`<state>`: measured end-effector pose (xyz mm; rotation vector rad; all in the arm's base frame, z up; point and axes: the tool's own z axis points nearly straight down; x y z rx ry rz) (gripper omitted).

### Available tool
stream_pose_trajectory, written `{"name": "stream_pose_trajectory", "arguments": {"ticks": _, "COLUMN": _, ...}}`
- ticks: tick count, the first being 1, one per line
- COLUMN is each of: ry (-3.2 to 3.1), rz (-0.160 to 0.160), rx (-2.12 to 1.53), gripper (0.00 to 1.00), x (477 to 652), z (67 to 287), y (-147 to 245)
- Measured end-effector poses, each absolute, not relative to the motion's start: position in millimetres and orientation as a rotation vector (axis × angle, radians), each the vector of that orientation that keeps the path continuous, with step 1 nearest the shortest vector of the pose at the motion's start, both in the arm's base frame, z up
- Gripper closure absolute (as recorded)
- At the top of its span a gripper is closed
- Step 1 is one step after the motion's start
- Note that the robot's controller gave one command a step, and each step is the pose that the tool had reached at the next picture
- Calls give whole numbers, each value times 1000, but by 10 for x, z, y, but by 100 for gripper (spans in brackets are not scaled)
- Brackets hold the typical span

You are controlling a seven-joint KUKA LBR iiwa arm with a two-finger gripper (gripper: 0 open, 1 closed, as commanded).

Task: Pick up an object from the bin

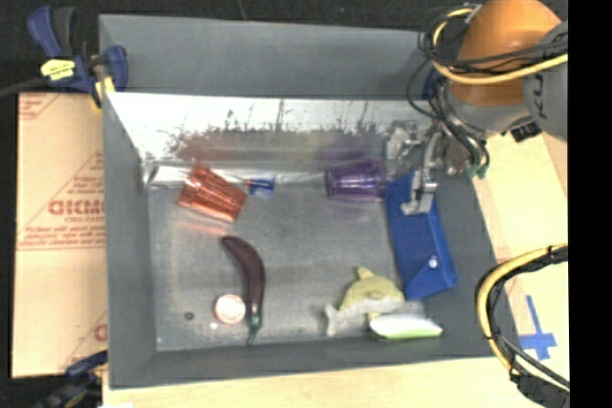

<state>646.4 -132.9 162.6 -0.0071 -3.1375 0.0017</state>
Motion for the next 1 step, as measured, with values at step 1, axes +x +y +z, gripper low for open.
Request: {"name": "stream_pose_trajectory", "arguments": {"ticks": 1, "ry": -3146, "rz": 4, "rx": -4, "gripper": 0, "x": 6485, "z": 1675, "y": -1327}}
